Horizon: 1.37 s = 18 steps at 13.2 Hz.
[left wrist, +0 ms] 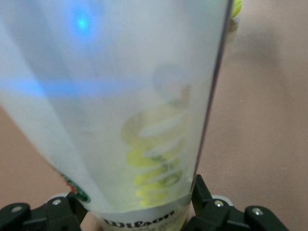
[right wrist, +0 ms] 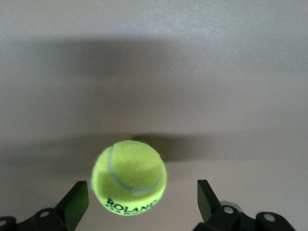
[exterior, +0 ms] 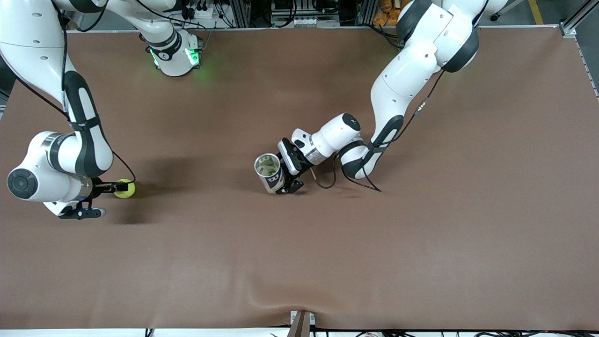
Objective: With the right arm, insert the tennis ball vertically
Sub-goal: 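Grasp the second tennis ball with the right gripper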
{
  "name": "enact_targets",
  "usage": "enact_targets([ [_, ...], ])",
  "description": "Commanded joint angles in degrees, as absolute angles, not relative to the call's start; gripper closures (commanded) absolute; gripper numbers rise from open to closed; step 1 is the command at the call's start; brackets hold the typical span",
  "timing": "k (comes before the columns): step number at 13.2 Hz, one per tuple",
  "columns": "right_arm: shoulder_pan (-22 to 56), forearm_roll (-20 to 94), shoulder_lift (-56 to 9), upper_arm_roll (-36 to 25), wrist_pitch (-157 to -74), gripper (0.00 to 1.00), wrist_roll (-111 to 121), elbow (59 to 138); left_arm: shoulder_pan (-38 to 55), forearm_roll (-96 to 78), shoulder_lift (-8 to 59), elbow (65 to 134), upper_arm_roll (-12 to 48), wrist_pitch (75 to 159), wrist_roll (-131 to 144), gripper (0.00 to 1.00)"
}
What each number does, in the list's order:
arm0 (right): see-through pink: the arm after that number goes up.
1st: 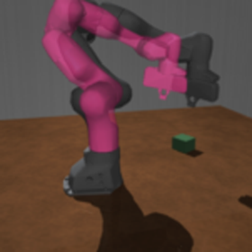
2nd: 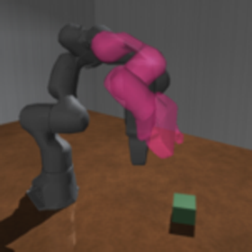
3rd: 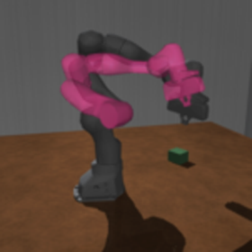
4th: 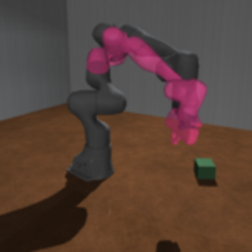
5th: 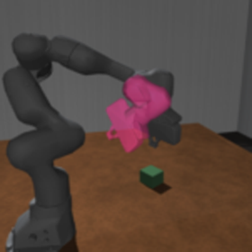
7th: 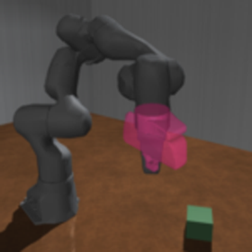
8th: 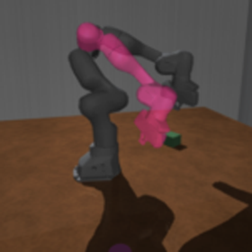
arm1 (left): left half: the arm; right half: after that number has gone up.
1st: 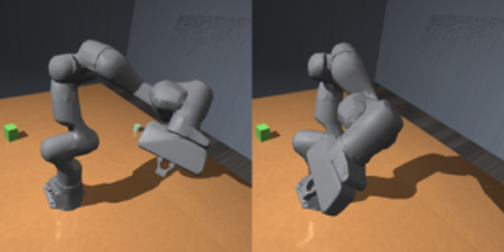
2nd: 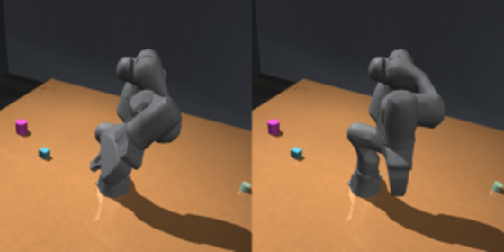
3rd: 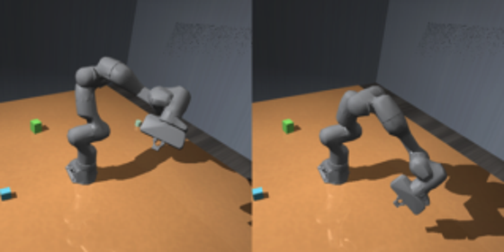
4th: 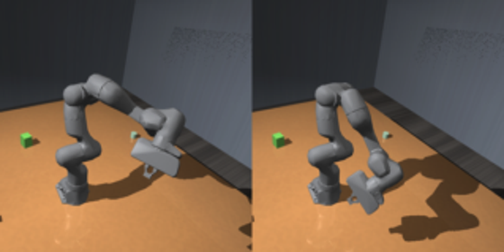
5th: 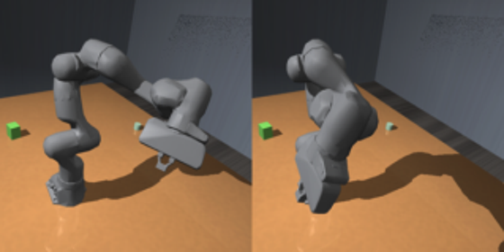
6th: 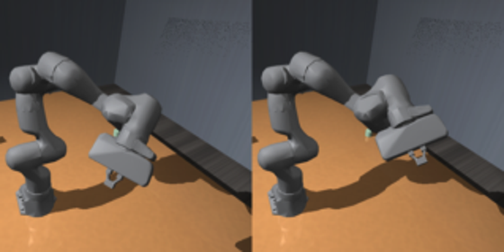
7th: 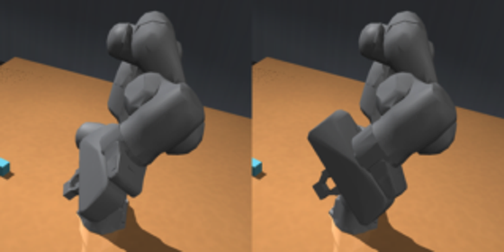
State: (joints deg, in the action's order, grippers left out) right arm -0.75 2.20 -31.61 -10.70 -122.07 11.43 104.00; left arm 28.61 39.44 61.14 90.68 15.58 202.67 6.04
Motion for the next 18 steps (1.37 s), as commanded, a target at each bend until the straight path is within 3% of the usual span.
enact_targets([
  [1,-1.0,3.3,-31.1,-10.1,-122.6,0.00,7.7,104.3,28.7,40.3,61.5,89.9,15.6,203.6,6.6,0.12],
  [11,-0.7,3.3,-33.4,-10.1,-124.9,0.00,7.5,105.8,28.6,40.4,61.5,89.9,15.6,203.6,6.6,0.08],
  [12,-0.8,3.3,-33.4,-10.1,-125.6,0.00,7.4,106.2,28.6,40.3,61.5,89.9,15.6,203.6,6.7,0.04],
  [14,-0.4,3.3,-33.2,-10.1,-125.8,0.67,6.2,106.1,28.4,40.4,61.5,89.9,15.6,203.6,6.7,0.00],
  [15,-0.3,3.0,-32.9,-10.1,-125.3,0.89,6.4,105.9,28.4,40.4,61.5,89.9,15.6,203.6,6.8,0.00],
  [16,-0.1,2.8,-32.2,-10.0,-125.1,1.00,6.7,105.6,28.4,40.3,61.6,89.9,15.6,203.6,6.9,0.00],
  [18,2.4,2.0,-29.3,-10.3,-120.9,1.00,6.3,104.0,28.4,40.3,61.6,89.9,15.7,203.6,6.9,0.00],
])
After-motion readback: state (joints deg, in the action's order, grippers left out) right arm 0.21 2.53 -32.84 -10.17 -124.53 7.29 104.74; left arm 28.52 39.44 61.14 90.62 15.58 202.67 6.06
